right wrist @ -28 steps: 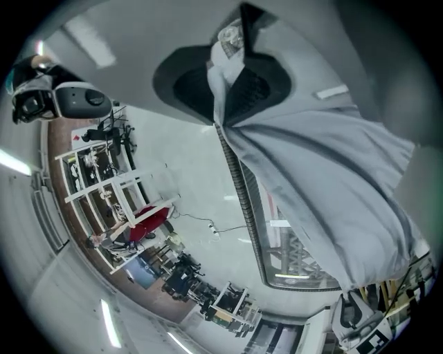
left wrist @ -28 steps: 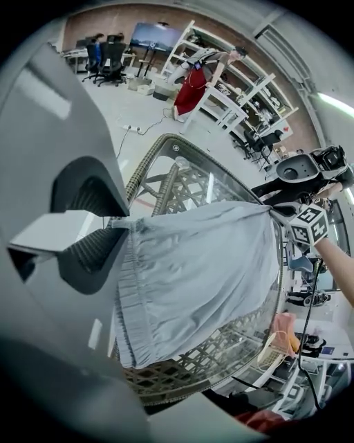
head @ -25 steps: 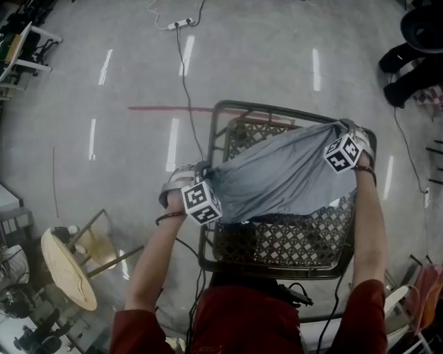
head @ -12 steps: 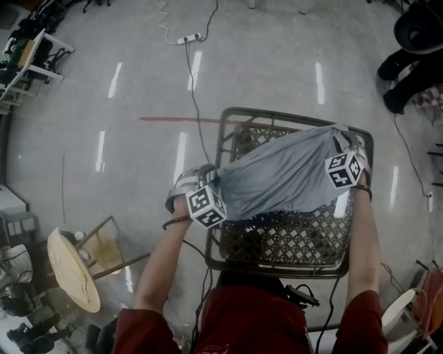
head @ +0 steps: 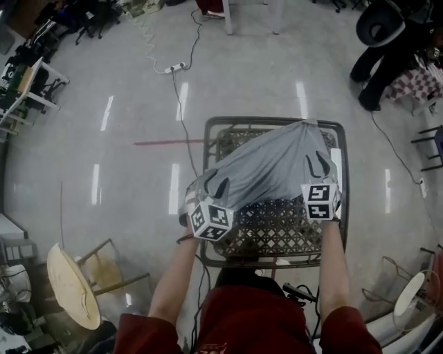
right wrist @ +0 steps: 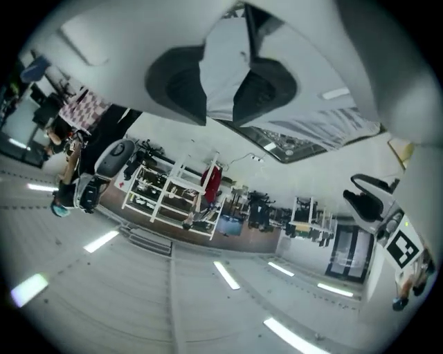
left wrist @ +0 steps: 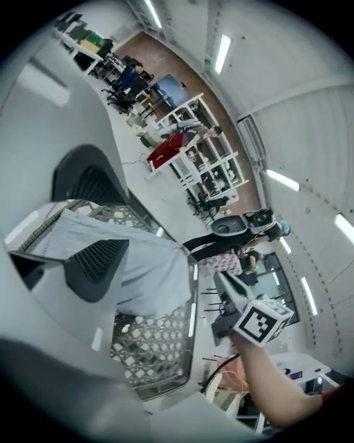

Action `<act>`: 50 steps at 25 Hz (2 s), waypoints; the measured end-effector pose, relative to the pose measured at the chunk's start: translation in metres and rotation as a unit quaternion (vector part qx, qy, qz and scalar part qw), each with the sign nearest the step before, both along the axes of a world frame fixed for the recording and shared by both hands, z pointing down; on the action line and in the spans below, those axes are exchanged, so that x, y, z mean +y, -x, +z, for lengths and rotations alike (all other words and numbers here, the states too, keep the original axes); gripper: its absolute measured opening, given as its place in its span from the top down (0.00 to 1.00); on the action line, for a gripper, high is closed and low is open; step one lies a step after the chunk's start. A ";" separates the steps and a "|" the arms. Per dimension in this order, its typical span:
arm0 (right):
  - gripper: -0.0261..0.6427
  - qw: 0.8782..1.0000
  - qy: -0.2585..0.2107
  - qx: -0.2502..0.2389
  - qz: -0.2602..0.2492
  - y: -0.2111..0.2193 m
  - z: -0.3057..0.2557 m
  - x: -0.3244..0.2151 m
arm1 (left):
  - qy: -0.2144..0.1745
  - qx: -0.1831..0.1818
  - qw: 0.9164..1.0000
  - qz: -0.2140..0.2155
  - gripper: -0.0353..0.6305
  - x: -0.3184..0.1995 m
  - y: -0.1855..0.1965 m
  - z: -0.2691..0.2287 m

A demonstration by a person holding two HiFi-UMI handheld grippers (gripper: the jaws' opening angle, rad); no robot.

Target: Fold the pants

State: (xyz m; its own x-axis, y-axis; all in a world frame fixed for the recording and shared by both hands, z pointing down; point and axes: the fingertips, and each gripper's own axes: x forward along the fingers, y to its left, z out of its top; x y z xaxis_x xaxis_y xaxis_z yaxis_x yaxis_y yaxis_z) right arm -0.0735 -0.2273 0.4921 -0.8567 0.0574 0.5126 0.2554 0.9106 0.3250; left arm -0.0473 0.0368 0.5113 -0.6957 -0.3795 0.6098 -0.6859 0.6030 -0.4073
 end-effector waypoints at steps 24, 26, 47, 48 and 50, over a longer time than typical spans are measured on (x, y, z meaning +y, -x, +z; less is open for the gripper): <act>0.80 0.952 0.177 -0.245 0.044 -0.356 -0.185 0.068 | -0.318 -0.176 0.931 -0.031 0.72 -0.044 -0.284 -0.204; 0.80 0.950 0.182 -0.249 0.046 -0.366 -0.187 0.071 | -0.324 -0.176 0.929 -0.035 0.72 -0.038 -0.293 -0.207; 0.80 0.961 0.135 -0.235 0.047 -0.291 -0.180 0.285 | -0.321 -0.184 0.929 0.032 0.72 0.172 -0.209 -0.211; 0.80 0.962 0.135 -0.234 0.049 -0.284 -0.181 0.299 | -0.324 -0.181 0.928 0.034 0.72 0.186 -0.201 -0.211; 0.80 0.963 0.128 -0.231 0.046 -0.270 -0.181 0.325 | -0.333 -0.177 0.926 0.033 0.72 0.212 -0.185 -0.212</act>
